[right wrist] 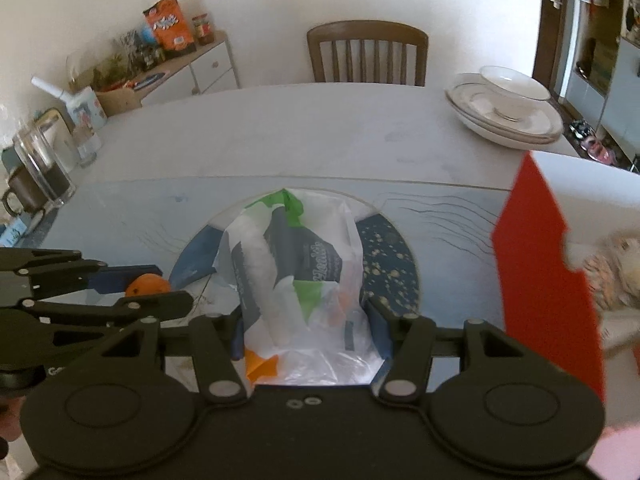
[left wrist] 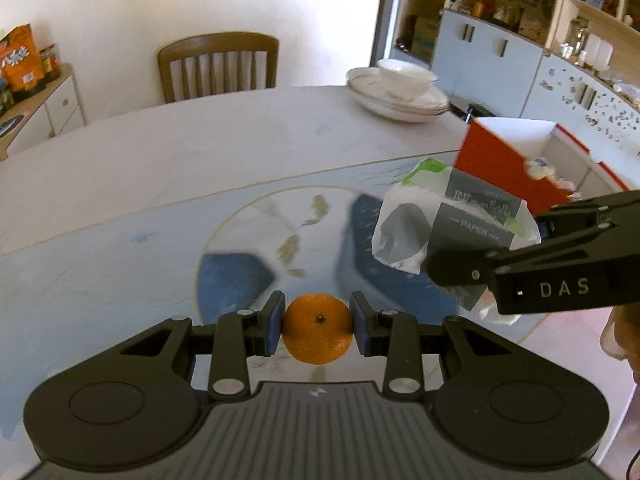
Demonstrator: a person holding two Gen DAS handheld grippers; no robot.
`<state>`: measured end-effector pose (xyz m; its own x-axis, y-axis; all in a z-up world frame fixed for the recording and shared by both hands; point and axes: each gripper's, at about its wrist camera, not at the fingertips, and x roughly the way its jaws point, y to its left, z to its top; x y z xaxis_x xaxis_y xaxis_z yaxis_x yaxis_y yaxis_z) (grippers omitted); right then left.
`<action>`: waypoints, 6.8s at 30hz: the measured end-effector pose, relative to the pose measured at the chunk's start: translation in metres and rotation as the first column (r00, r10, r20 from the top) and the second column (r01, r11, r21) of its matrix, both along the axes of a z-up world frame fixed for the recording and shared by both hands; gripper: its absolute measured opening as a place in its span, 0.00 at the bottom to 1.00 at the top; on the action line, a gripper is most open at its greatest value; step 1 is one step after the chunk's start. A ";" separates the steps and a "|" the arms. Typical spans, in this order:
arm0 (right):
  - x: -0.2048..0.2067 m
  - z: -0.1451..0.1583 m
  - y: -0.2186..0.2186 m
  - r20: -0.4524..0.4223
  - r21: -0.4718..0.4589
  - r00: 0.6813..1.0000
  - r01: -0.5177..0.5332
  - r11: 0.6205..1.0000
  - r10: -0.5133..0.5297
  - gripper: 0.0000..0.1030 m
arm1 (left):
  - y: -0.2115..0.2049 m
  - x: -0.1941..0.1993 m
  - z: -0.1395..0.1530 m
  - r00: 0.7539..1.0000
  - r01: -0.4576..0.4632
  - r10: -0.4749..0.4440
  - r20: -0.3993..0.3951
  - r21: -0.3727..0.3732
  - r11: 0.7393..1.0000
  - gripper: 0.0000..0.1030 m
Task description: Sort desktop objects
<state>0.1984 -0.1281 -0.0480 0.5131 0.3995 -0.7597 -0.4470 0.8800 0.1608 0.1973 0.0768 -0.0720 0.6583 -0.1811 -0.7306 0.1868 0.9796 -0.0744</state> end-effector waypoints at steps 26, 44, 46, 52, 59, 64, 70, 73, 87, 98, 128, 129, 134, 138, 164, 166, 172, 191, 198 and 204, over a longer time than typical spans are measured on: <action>-0.033 0.065 -0.153 0.069 0.025 0.979 0.190 0.981 -0.191 0.55 | -0.141 0.003 0.069 0.966 0.248 -0.243 0.093 -0.052 0.967 0.33; 0.011 0.065 -0.261 0.086 0.013 0.963 0.256 0.967 -0.256 0.55 | -0.252 0.034 0.062 0.937 0.344 -0.342 0.070 -0.014 0.939 0.33; 0.019 0.063 -0.270 0.083 0.013 0.963 0.255 0.967 -0.255 0.55 | -0.260 0.038 0.060 0.935 0.350 -0.349 0.062 -0.007 0.937 0.33; 0.043 0.055 -0.286 0.058 0.017 0.967 0.249 0.968 -0.250 0.55 | -0.284 0.057 0.047 0.933 0.360 -0.360 0.013 0.013 0.933 0.33; 0.075 0.039 -0.287 0.017 0.007 0.975 0.222 0.975 -0.222 0.55 | -0.305 0.077 0.034 0.936 0.353 -0.352 -0.022 0.052 0.934 0.33; 0.096 0.026 -0.279 -0.003 -0.032 0.981 0.195 0.980 -0.195 0.55 | -0.312 0.098 0.029 0.941 0.337 -0.336 -0.024 0.083 0.938 0.33; 0.115 0.012 -0.273 -0.017 -0.067 0.984 0.175 0.982 -0.176 0.55 | -0.316 0.129 0.020 0.950 0.311 -0.310 -0.032 0.100 0.945 0.33; 0.124 0.006 -0.271 -0.026 -0.085 0.985 0.166 0.982 -0.169 0.55 | -0.319 0.141 0.014 0.952 0.305 -0.302 -0.043 0.122 0.945 0.33; 0.142 -0.014 -0.263 -0.050 -0.147 0.992 0.104 0.984 -0.113 0.55 | -0.308 0.181 -0.013 0.961 0.256 -0.235 -0.146 0.152 0.954 0.33; 0.145 -0.018 -0.264 -0.064 -0.152 0.994 0.083 0.985 -0.093 0.63 | -0.309 0.182 -0.015 0.957 0.263 -0.238 -0.167 0.146 0.954 0.33; 0.087 0.032 -0.280 0.050 -0.063 0.998 0.049 0.997 -0.046 0.84 | -0.289 0.130 0.025 0.965 0.257 -0.256 -0.050 0.033 0.966 0.63; 0.084 0.033 -0.279 0.054 -0.059 0.997 0.049 0.997 -0.046 0.84 | -0.288 0.127 0.027 0.965 0.259 -0.258 -0.046 0.021 0.966 0.63; 0.067 0.043 -0.276 0.081 -0.035 0.995 0.054 0.998 -0.051 0.84 | -0.283 0.109 0.036 0.965 0.264 -0.264 -0.010 0.001 0.965 0.63; 0.053 0.048 -0.275 0.103 -0.022 0.993 0.062 0.998 -0.059 0.85 | -0.276 0.098 0.042 0.967 0.255 -0.255 0.018 -0.003 0.967 0.73; -0.029 0.061 -0.261 0.240 0.109 0.949 0.182 0.977 -0.203 1.00 | -0.220 0.035 0.067 0.959 0.271 -0.262 0.107 -0.088 0.958 1.00; -0.037 0.059 -0.258 0.242 0.115 0.946 0.195 0.974 -0.217 1.00 | -0.216 0.029 0.068 0.958 0.275 -0.265 0.112 -0.093 0.957 1.00; -0.057 0.057 -0.248 0.249 0.110 0.939 0.216 0.970 -0.237 1.00 | -0.207 0.012 0.070 0.954 0.287 -0.276 0.114 -0.093 0.953 1.00; -0.085 0.052 -0.235 0.264 0.111 0.926 0.251 0.962 -0.272 1.00 | -0.200 -0.020 0.063 0.948 0.294 -0.283 0.143 -0.059 0.954 1.00; -0.088 0.048 -0.233 0.262 0.105 0.926 0.254 0.962 -0.273 1.00 | -0.197 -0.023 0.063 0.951 0.275 -0.266 0.155 -0.040 0.960 1.00; -0.088 0.048 -0.235 0.256 0.112 0.925 0.261 0.959 -0.281 1.00 | -0.196 -0.023 0.063 0.952 0.277 -0.267 0.148 -0.049 0.960 1.00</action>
